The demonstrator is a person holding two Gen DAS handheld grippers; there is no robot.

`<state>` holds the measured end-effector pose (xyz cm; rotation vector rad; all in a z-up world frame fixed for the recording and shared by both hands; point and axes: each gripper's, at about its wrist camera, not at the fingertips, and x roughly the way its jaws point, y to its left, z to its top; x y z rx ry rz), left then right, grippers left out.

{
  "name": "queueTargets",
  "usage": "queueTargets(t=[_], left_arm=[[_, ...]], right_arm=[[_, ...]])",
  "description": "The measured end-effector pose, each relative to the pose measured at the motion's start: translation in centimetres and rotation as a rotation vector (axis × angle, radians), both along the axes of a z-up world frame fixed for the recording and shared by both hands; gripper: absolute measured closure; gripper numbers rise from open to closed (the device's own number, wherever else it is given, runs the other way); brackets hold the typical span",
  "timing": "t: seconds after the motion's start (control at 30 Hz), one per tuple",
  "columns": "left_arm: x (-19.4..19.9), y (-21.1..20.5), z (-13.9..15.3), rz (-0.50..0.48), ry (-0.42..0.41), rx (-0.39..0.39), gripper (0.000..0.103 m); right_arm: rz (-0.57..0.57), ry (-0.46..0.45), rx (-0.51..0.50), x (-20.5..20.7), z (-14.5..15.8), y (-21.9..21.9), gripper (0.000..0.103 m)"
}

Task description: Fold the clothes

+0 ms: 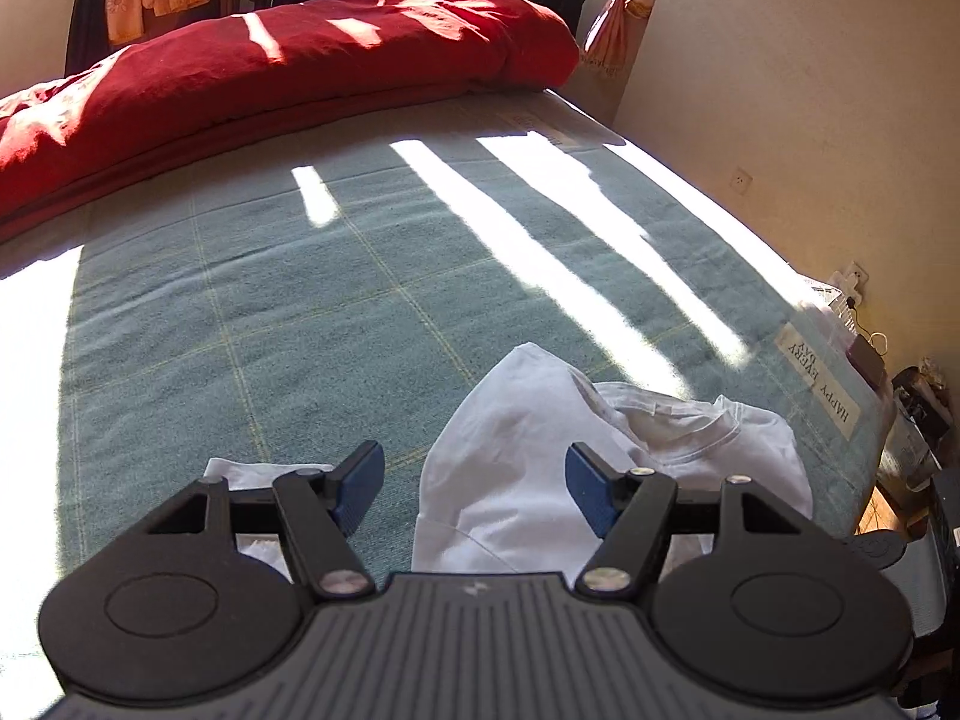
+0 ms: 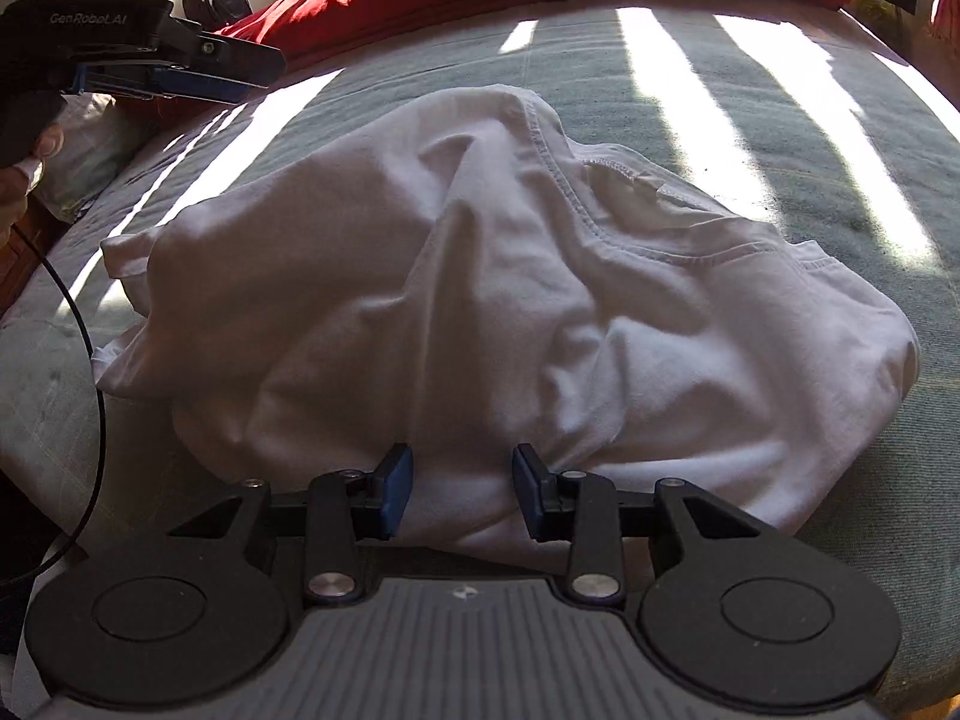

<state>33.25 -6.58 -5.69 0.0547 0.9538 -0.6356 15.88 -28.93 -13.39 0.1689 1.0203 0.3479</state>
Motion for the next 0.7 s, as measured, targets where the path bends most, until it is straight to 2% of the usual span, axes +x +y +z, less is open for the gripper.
queueTargets(t=[0.17,0.27,0.4,0.57,0.7], left_arm=[[5.5,0.3,-5.2,-0.053,0.195,-0.130,0.036],[7.3,0.7,-7.2,-0.108,0.289,-0.215,0.029],[8.9,1.5,-9.1,-0.165,0.391,-0.337,0.028],[8.5,2.1,-10.1,-0.218,0.451,-0.359,0.028],[6.1,2.3,-9.2,-0.274,0.439,-0.393,0.029]], right_arm=[[0.011,0.011,0.054,0.2,-0.2,-0.9,0.062],[0.017,0.012,0.060,0.3,-0.2,-1.0,0.061],[0.036,0.017,0.063,0.5,-0.2,-1.0,0.059],[0.057,0.023,0.054,0.7,0.0,-0.8,0.059],[0.070,0.021,0.040,0.7,0.4,-0.8,0.059]])
